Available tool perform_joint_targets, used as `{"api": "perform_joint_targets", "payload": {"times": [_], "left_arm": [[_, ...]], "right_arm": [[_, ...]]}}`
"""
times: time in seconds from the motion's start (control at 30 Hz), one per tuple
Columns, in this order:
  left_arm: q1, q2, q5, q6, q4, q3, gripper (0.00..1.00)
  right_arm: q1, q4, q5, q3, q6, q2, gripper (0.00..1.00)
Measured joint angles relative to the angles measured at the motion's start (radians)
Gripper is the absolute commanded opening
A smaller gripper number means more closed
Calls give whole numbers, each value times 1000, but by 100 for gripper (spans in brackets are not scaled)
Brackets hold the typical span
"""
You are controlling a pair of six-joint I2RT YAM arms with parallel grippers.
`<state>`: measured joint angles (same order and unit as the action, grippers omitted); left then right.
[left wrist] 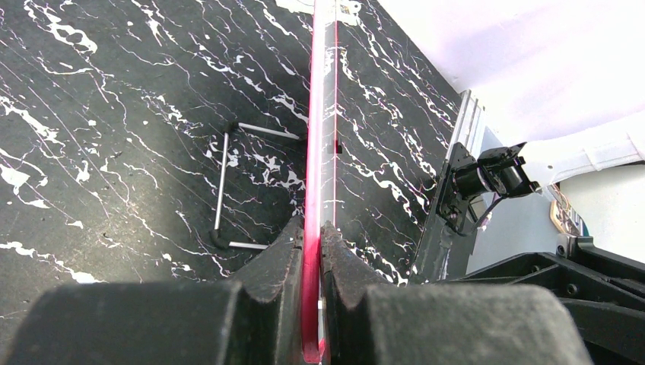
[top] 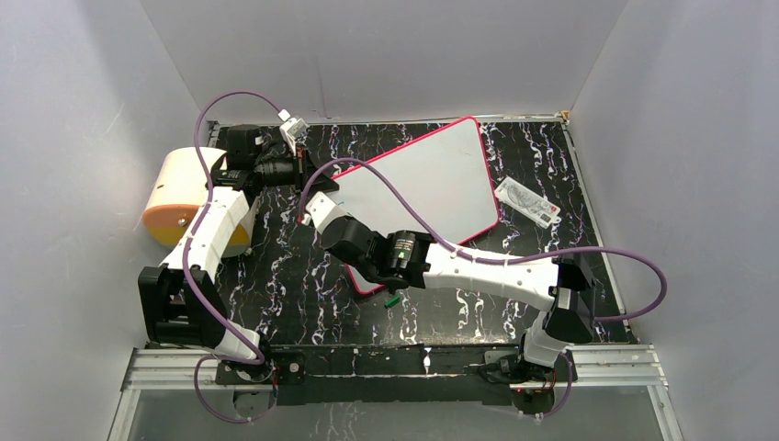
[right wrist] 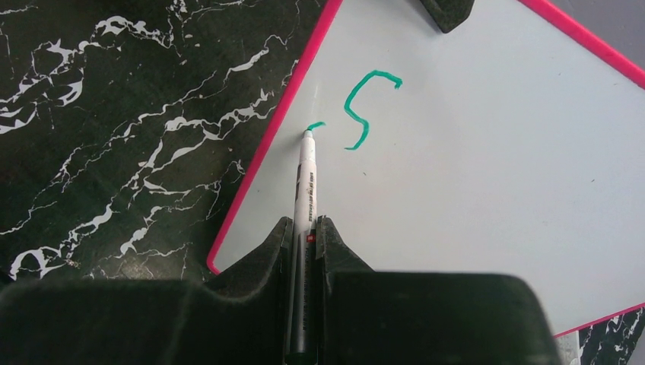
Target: Write a sentence on the whiteboard
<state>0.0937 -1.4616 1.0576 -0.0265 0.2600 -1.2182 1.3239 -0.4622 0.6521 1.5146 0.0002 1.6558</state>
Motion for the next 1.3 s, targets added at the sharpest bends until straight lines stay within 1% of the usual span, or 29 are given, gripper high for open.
{"api": "perform_joint_targets", "payload": {"times": [0.57,1.13,1.3], "left_arm": [[0,0,0,0,-2,0,0],[0,0,0,-1,-2,0,0],[0,0,0,-1,-2,0,0]], "right_arm": [[0,-45,57,0,23,0,0],[0,-44,89,0,23,-1,0],[0,-25,85,-23,18,-28,0]]}}
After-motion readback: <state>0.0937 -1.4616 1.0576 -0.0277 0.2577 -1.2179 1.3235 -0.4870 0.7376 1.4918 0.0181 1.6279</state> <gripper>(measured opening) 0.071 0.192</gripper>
